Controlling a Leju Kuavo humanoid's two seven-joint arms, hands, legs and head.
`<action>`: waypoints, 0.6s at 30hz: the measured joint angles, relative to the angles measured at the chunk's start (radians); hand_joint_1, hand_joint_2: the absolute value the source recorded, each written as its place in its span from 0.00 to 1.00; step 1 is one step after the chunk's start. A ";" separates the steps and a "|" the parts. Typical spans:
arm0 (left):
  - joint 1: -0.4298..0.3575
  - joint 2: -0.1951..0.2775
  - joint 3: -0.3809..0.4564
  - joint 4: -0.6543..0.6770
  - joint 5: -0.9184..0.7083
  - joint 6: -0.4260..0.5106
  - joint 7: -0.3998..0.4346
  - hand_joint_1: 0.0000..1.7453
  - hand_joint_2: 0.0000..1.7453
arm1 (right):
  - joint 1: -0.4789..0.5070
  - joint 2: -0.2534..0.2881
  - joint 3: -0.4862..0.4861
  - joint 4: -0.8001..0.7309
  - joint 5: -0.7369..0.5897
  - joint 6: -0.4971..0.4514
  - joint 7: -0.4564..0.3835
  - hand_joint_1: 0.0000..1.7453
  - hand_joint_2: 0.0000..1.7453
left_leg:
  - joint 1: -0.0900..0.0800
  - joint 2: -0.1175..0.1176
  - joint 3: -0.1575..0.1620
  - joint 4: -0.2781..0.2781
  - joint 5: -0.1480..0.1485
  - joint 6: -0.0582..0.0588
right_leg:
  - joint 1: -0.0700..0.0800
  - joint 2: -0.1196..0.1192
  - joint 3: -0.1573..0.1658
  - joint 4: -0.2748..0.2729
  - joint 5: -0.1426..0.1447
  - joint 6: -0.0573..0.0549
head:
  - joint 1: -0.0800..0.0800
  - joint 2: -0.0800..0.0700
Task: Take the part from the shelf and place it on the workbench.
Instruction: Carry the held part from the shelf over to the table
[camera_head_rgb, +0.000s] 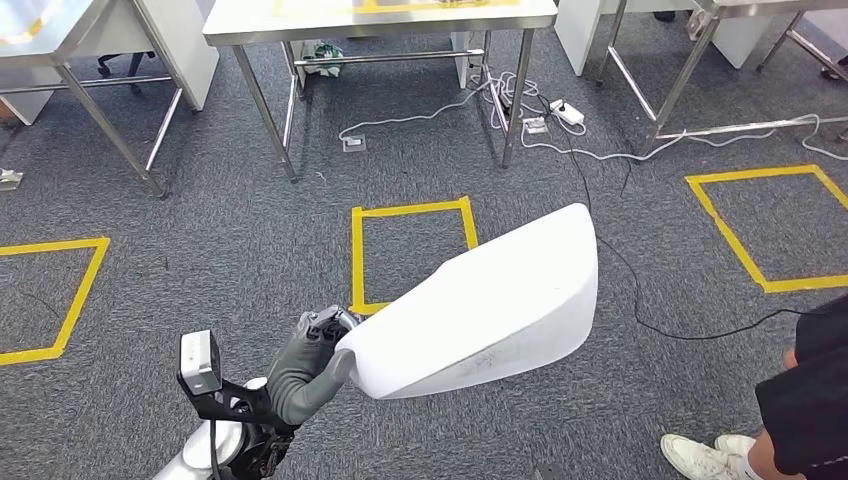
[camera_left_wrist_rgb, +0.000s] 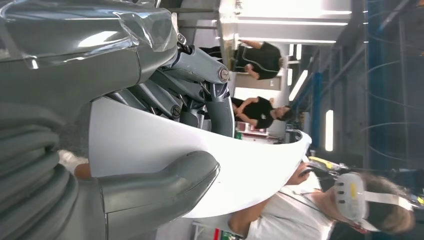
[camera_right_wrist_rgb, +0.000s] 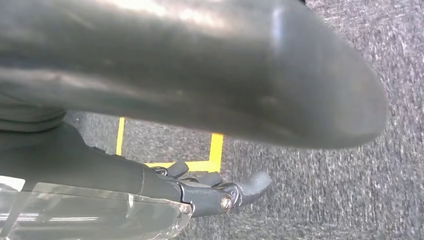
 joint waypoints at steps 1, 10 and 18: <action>0.000 -0.001 0.000 0.002 0.003 0.000 -0.001 1.00 1.00 | 0.001 -0.001 -0.001 0.000 0.002 0.000 -0.001 0.00 0.00 | 0.001 0.000 -0.001 0.003 -0.003 -0.002 | 0.000 0.000 0.001 -0.001 -0.001 -0.011 | -0.001 0.000; 0.005 -0.011 0.000 0.018 0.017 0.002 -0.002 1.00 1.00 | 0.025 -0.023 -0.001 0.001 0.016 0.007 0.001 0.00 0.00 | 0.016 0.054 -0.149 0.264 -0.083 -0.021 | 0.011 -0.004 0.027 -0.003 -0.021 -0.050 | -0.009 0.000; 0.005 -0.014 0.000 0.020 0.022 0.014 0.005 1.00 1.00 | 0.038 -0.021 -0.001 0.001 0.019 0.018 0.002 0.00 0.00 | -0.003 0.061 -0.049 0.045 0.021 0.028 | 0.021 -0.004 0.043 -0.009 -0.028 -0.051 | -0.006 0.000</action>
